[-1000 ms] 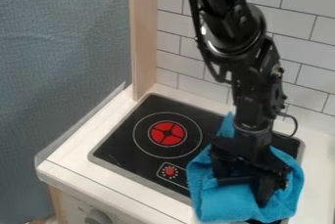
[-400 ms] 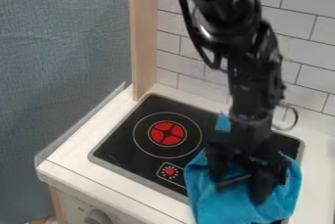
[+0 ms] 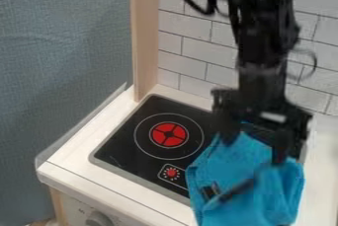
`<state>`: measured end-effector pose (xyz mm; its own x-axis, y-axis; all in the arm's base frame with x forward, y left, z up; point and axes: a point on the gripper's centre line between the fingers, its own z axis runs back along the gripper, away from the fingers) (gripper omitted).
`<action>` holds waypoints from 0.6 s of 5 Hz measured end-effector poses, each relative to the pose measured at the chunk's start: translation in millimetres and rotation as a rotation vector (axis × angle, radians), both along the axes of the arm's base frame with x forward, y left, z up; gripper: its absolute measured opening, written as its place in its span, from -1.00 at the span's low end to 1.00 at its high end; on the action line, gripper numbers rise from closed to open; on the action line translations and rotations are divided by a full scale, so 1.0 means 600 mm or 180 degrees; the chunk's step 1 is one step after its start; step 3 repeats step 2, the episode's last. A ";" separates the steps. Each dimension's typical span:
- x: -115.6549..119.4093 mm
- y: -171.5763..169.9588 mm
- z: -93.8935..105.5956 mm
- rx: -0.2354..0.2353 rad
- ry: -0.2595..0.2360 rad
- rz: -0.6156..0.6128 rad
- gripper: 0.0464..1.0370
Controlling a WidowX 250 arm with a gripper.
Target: Move the cloth to the right of the table
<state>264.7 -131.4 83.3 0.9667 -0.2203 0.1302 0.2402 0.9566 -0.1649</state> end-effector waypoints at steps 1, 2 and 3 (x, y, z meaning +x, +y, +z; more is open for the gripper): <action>-0.020 0.010 0.060 -0.0108 -0.0228 0.0002 0.92; -0.021 0.011 0.063 -0.0116 -0.0246 0.0001 0.92; -0.021 0.011 0.063 -0.0116 -0.0246 0.0001 0.92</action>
